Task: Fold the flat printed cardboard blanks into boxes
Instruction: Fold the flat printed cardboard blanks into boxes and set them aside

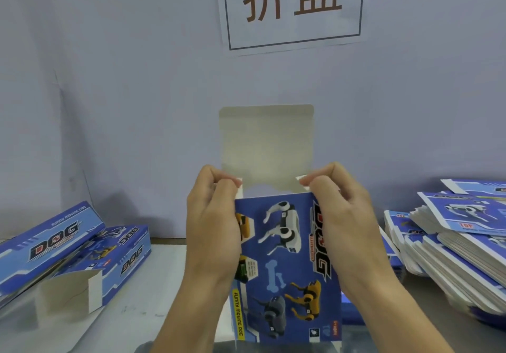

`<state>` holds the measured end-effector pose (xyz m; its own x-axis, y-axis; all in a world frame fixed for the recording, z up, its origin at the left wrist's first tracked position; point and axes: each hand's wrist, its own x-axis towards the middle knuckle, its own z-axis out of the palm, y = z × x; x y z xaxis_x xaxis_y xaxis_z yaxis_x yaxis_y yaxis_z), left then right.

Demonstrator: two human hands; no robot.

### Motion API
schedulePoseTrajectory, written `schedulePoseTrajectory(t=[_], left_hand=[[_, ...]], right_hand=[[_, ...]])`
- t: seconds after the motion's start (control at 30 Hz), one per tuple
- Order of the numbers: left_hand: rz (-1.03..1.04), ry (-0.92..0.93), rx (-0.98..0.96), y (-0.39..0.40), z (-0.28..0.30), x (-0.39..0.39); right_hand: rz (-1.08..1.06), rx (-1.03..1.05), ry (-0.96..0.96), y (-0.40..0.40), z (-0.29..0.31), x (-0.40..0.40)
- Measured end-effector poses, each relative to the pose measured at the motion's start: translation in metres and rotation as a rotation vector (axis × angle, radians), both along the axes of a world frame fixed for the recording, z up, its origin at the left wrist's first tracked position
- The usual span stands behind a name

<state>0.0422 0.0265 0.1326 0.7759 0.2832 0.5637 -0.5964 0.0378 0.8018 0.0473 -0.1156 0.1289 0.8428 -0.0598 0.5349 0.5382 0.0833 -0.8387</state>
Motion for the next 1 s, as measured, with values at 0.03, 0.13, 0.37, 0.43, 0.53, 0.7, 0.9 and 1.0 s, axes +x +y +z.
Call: schedulePoseTrajectory(t=[0.03,0.13,0.37,0.43,0.53,0.7,0.9,1.0], left_hand=[[-0.001,0.006,-0.006,0.002,0.0,0.0],[-0.055,0.035,-0.083,0.001,0.0,-0.001],[-0.077,-0.032,0.056,-0.002,-0.001,0.0],[-0.03,-0.087,0.047,-0.003,0.0,-0.001],[-0.04,-0.123,-0.057,-0.003,-0.004,0.0],[-0.17,-0.128,-0.223,-0.002,-0.006,-0.004],[-0.147,-0.119,-0.021,-0.001,-0.006,-0.002],[-0.164,-0.128,-0.005,-0.001,-0.005,-0.002]], right_hand=[[0.001,-0.007,-0.008,0.002,-0.001,-0.001],[0.006,0.047,0.038,0.004,-0.001,-0.001],[0.021,0.071,0.051,-0.001,0.005,0.001],[-0.002,0.081,0.01,0.0,0.002,0.002],[0.031,0.125,-0.066,0.0,-0.004,0.003],[0.192,0.163,-0.032,-0.004,-0.007,-0.001],[0.136,0.059,-0.083,-0.004,-0.005,0.0],[0.138,0.086,-0.103,-0.005,-0.005,0.001]])
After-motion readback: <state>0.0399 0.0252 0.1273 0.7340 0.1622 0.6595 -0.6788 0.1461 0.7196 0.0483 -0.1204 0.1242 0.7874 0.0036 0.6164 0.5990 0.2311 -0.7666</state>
